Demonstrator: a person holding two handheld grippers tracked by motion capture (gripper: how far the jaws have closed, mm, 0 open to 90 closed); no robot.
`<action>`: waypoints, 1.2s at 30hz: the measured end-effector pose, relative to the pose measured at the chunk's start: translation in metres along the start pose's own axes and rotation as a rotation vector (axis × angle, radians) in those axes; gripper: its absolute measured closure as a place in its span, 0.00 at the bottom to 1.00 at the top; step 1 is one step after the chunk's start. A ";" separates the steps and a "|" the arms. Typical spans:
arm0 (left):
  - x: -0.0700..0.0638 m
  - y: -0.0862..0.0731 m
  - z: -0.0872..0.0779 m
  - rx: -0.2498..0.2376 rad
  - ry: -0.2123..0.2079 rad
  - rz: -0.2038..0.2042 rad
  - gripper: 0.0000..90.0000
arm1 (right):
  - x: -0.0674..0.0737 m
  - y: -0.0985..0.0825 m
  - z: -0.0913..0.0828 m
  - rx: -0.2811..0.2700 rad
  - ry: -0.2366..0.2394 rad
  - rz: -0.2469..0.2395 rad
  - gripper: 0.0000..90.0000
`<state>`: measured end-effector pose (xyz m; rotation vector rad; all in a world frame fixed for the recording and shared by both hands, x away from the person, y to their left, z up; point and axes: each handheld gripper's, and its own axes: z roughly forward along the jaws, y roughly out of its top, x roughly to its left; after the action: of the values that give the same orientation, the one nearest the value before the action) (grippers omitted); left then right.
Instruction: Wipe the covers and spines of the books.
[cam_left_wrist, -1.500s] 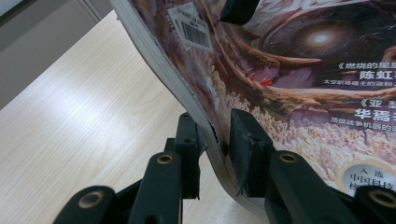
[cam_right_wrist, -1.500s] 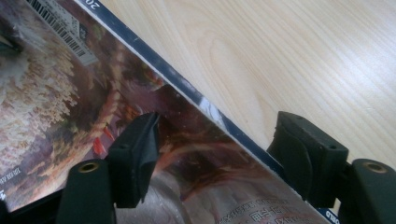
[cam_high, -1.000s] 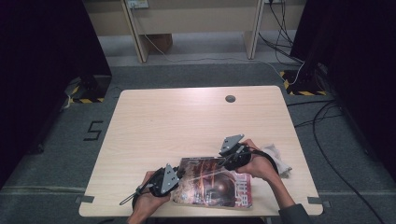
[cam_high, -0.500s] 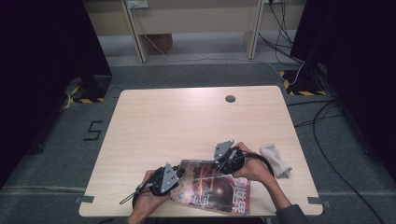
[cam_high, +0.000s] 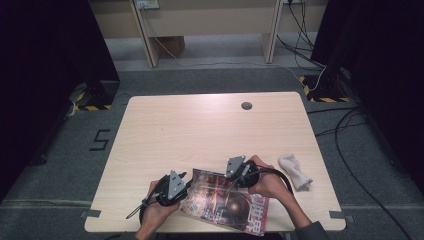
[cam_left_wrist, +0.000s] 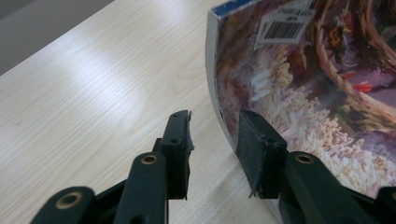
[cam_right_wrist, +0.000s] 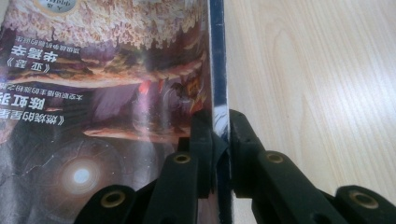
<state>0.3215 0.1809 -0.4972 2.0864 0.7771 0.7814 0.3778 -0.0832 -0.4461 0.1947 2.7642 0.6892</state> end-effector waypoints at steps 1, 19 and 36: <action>0.001 0.000 -0.001 -0.001 0.001 -0.005 0.69 | 0.000 0.000 0.000 0.002 -0.004 -0.001 0.92; -0.009 -0.009 -0.017 0.141 -0.110 -0.158 0.26 | -0.014 0.003 -0.014 0.000 -0.028 0.026 0.93; -0.006 -0.010 -0.017 0.153 -0.077 -0.187 0.25 | -0.051 0.036 -0.059 0.063 -0.189 0.016 0.93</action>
<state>0.3026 0.1887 -0.4979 2.1264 0.9994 0.5513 0.4103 -0.0870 -0.3670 0.2798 2.6079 0.5567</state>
